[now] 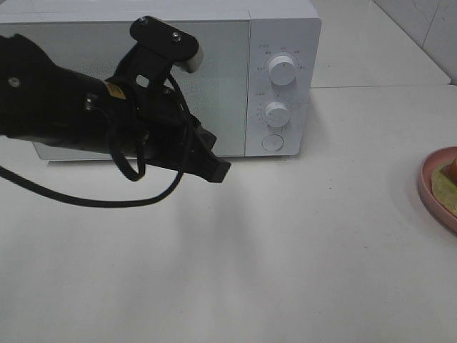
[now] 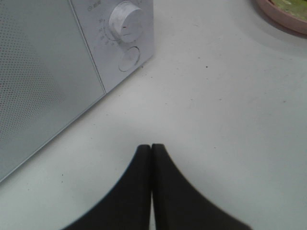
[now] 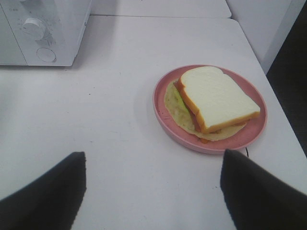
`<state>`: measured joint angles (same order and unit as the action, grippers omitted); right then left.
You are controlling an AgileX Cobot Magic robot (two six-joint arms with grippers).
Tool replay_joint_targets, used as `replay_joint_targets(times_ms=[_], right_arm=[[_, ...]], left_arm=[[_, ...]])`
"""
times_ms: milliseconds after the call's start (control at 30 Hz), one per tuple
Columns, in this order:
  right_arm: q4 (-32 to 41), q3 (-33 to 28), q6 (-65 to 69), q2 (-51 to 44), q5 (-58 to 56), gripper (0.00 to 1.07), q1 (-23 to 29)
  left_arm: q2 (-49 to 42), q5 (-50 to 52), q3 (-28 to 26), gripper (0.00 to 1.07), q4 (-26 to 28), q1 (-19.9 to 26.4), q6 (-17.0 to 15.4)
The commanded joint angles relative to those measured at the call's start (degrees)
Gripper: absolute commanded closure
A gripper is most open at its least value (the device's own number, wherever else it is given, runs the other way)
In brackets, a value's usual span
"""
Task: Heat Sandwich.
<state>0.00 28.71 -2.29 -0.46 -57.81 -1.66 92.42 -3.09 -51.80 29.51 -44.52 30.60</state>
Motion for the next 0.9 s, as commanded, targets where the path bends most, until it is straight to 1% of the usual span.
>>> replay_joint_targets(times_ms=[33, 67, 100, 133, 167, 200, 233, 267, 300, 367, 433, 467, 500, 533, 567, 600, 633, 667, 733, 767, 833, 900], right_arm=[[0.0, -0.1, 0.2, -1.3, 0.7, 0.32, -0.3], [0.0, -0.1, 0.2, -1.3, 0.7, 0.32, -0.3], [0.0, -0.1, 0.2, -1.3, 0.7, 0.32, -0.3], [0.0, -0.1, 0.2, -1.3, 0.7, 0.32, -0.3], [0.0, -0.1, 0.2, -1.3, 0.7, 0.32, -0.3], [0.0, -0.1, 0.2, -1.3, 0.7, 0.32, -0.3], [0.0, -0.1, 0.2, -1.3, 0.7, 0.32, -0.3], [0.0, -0.1, 0.2, -1.3, 0.7, 0.32, -0.3], [0.0, -0.1, 0.2, -1.3, 0.7, 0.32, -0.3], [0.0, -0.1, 0.2, -1.3, 0.7, 0.32, -0.3], [0.0, -0.1, 0.2, -1.3, 0.7, 0.32, -0.3], [0.0, -0.1, 0.2, -1.3, 0.7, 0.32, -0.3], [0.0, -0.1, 0.2, -1.3, 0.7, 0.32, -0.3], [0.0, -0.1, 0.2, -1.3, 0.7, 0.32, -0.3], [0.0, -0.1, 0.2, -1.3, 0.7, 0.32, -0.3], [0.0, -0.1, 0.2, -1.3, 0.7, 0.32, -0.3], [0.0, -0.1, 0.2, -1.3, 0.7, 0.32, -0.3], [0.0, -0.1, 0.2, -1.3, 0.7, 0.32, -0.3], [0.0, -0.1, 0.2, -1.3, 0.7, 0.32, -0.3], [0.0, -0.1, 0.2, -1.3, 0.7, 0.32, -0.3], [0.0, -0.1, 0.2, -1.3, 0.7, 0.32, -0.3], [0.0, -0.1, 0.2, -1.3, 0.7, 0.32, -0.3]], left_arm=[[-2.9, -6.4, -0.1, 1.07, -8.2, 2.5, -10.5], [-4.0, -10.0, -0.1, 1.07, -12.2, 4.0, -16.2], [-4.5, -11.9, -0.1, 1.07, -14.6, 4.8, -19.2], [-4.9, -13.5, -0.1, 1.07, -16.4, 5.3, -21.4], [-4.9, -13.5, -0.1, 1.07, -16.4, 5.3, -21.4], [-5.4, -15.2, -0.1, 1.07, -18.6, 6.0, -23.9], [-6.4, -18.3, -0.1, 1.07, -22.2, 7.1, -28.3], [-7.0, -19.7, -0.1, 1.07, -23.1, 7.7, -29.7], [-7.0, -19.7, -0.1, 1.07, -23.1, 7.7, -29.7], [-8.9, -24.1, -0.1, 1.05, -25.4, 9.5, -32.1], [-10.3, -26.6, -0.1, 0.98, -25.4, 10.9, -32.1], [-10.3, -26.6, -0.1, 0.98, -25.4, 10.9, -32.1], [-10.9, -27.6, -0.1, 0.93, -25.4, 11.5, -32.1], [-12.2, -28.8, -0.1, 0.84, -25.3, 13.2, -32.1], [-12.8, -29.3, -0.1, 0.78, -25.0, 14.3, -32.1], [-12.8, -29.3, -0.1, 0.78, -25.0, 14.3, -32.1], [-13.5, -29.8, -0.1, 0.73, -24.8, 15.0, -32.1], [-14.7, -31.1, -0.1, 0.58, -24.2, 16.9, -32.1], [-15.6, -32.8, -0.1, 0.44, -24.1, 18.4, -32.0], [-15.6, -32.8, -0.1, 0.44, -24.1, 18.4, -32.0], [-16.9, -36.6, -0.1, 0.30, -24.1, 21.3, -31.7], [-17.4, -40.2, -0.1, 0.27, -24.1, 23.1, -31.6]])
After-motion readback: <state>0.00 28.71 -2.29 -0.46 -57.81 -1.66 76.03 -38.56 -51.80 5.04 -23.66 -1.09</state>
